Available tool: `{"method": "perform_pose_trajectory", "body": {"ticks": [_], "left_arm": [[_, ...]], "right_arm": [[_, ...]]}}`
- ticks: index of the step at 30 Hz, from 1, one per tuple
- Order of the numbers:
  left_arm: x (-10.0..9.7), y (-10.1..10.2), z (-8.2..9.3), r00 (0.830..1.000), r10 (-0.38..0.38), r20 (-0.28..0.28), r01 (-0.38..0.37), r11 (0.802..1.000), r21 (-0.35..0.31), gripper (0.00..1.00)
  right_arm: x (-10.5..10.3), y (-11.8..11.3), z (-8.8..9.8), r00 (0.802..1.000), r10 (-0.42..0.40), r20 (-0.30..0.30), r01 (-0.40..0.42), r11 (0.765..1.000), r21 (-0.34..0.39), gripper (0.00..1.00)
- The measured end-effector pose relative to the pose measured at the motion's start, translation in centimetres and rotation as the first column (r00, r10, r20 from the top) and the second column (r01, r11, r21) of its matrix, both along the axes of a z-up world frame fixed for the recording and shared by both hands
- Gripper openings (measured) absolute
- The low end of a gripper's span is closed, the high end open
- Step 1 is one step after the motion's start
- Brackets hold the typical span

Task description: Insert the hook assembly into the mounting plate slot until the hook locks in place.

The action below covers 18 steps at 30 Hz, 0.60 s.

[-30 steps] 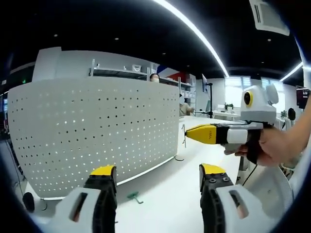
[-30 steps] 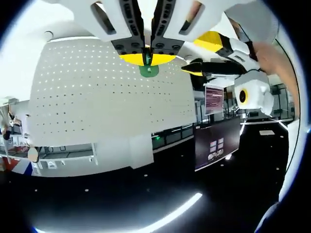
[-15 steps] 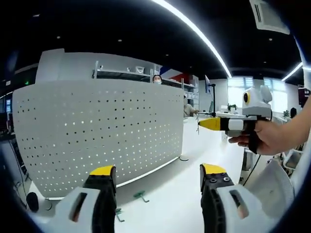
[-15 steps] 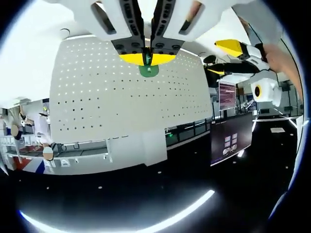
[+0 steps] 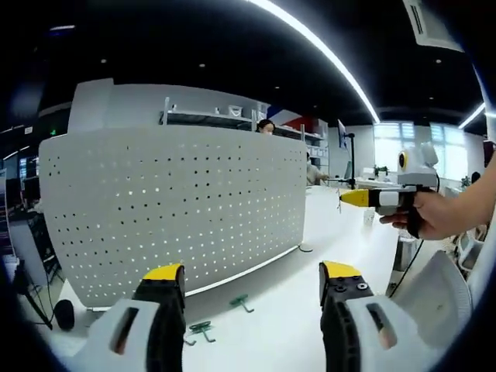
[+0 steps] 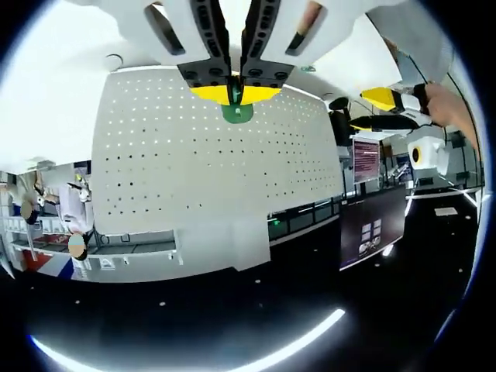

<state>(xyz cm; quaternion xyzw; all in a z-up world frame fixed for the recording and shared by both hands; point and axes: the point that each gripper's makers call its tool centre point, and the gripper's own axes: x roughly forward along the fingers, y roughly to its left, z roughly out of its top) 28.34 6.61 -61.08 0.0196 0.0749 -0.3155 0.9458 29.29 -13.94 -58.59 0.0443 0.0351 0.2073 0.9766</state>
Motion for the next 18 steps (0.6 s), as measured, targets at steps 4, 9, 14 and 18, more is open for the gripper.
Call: {"method": "perform_pose_trajectory", "body": {"ticks": [4, 9, 14, 18], "left_arm": [[-0.5, 0.6, -0.3, 1.0, 0.014, -0.002, -0.014, 1.0, 0.007, 0.73], [-1.4, 1.0, -1.7, 0.999, 0.023, -0.024, -0.023, 1.0, 0.02, 0.73], [-2.7, 0.9, -3.6, 0.999, 0.016, -0.048, -0.015, 0.999, 0.033, 0.73], [-3.4, 1.1, -4.1, 0.998, 0.023, -0.056, -0.022, 1.0, 0.021, 0.72]], "right_arm": [[-0.8, 0.5, -0.1, 1.0, 0.011, -0.001, -0.011, 1.0, -0.005, 0.0], [-1.5, 0.8, -0.3, 1.0, 0.02, -0.007, -0.02, 1.0, -0.015, 0.0], [-1.8, 0.3, -0.2, 1.0, 0.017, -0.006, -0.017, 1.0, -0.021, 0.0], [-2.1, 0.1, 0.1, 1.0, 0.014, -0.005, -0.015, 1.0, -0.026, 0.0]]}}
